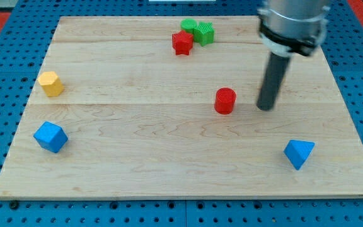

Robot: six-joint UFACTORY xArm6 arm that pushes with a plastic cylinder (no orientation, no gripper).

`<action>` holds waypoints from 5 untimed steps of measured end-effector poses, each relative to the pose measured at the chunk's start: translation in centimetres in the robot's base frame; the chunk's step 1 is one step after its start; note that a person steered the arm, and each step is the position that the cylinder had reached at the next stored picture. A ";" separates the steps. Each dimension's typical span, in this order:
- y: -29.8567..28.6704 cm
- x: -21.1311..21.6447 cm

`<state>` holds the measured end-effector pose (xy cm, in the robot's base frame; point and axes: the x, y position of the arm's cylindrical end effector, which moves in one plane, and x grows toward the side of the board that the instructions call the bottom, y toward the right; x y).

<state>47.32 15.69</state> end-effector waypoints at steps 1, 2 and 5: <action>-5.3 -0.1; -9.0 -7.0; -13.5 -9.9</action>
<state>37.44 2.19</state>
